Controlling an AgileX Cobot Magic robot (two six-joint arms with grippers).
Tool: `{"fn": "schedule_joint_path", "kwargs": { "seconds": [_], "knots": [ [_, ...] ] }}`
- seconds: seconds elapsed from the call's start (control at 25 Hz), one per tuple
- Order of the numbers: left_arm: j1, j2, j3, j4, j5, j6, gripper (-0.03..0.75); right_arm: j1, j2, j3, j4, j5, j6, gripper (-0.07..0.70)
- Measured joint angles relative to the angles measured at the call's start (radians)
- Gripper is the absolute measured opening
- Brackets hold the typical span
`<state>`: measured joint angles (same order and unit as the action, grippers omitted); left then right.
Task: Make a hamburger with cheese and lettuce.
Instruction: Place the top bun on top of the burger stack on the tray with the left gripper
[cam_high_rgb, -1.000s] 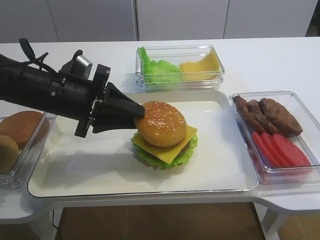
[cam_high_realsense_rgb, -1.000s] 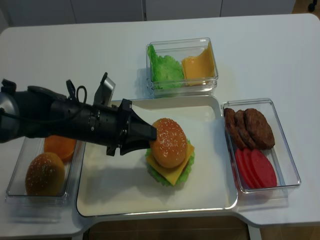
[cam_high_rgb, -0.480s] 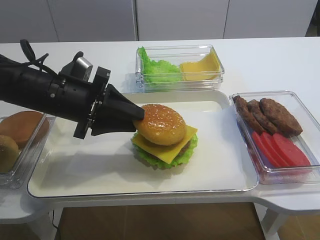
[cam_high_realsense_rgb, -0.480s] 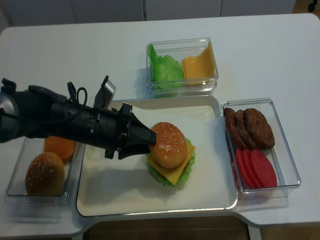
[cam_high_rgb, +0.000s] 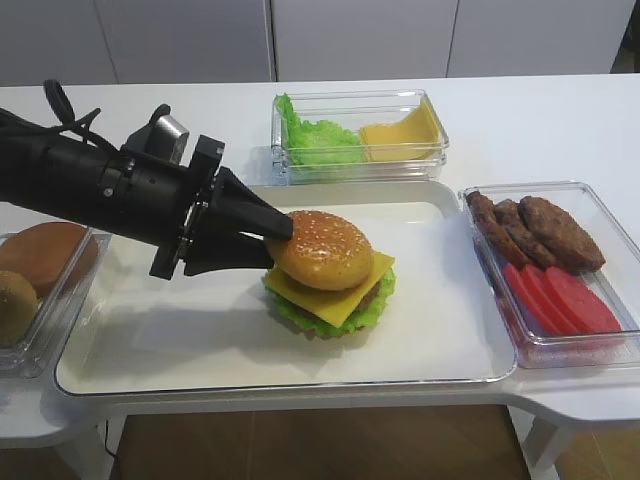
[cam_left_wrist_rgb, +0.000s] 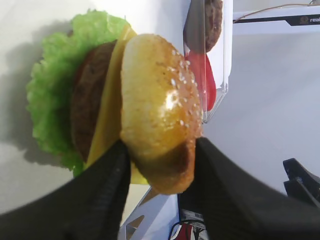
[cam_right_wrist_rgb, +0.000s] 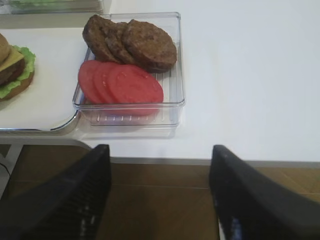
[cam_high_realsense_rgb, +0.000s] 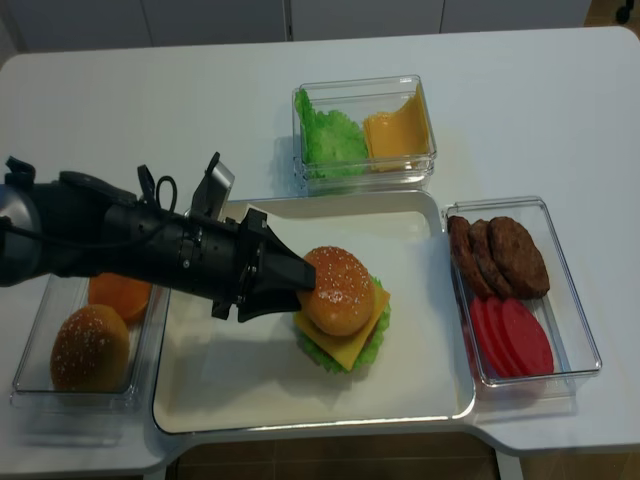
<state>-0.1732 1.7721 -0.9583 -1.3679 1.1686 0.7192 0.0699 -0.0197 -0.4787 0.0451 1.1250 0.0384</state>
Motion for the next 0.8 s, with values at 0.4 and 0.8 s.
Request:
{"fn": "schedule_joint_path", "kwargs": {
  "seconds": [0.4, 0.8],
  "knots": [
    [0.000, 0.005, 0.000, 0.000, 0.000, -0.002, 0.325, 0.000, 0.000, 0.000, 0.000, 0.000, 0.000, 0.468],
    [-0.020, 0.006, 0.000, 0.000, -0.002, -0.017, 0.325, 0.000, 0.000, 0.000, 0.000, 0.000, 0.000, 0.468]
  ]
}}
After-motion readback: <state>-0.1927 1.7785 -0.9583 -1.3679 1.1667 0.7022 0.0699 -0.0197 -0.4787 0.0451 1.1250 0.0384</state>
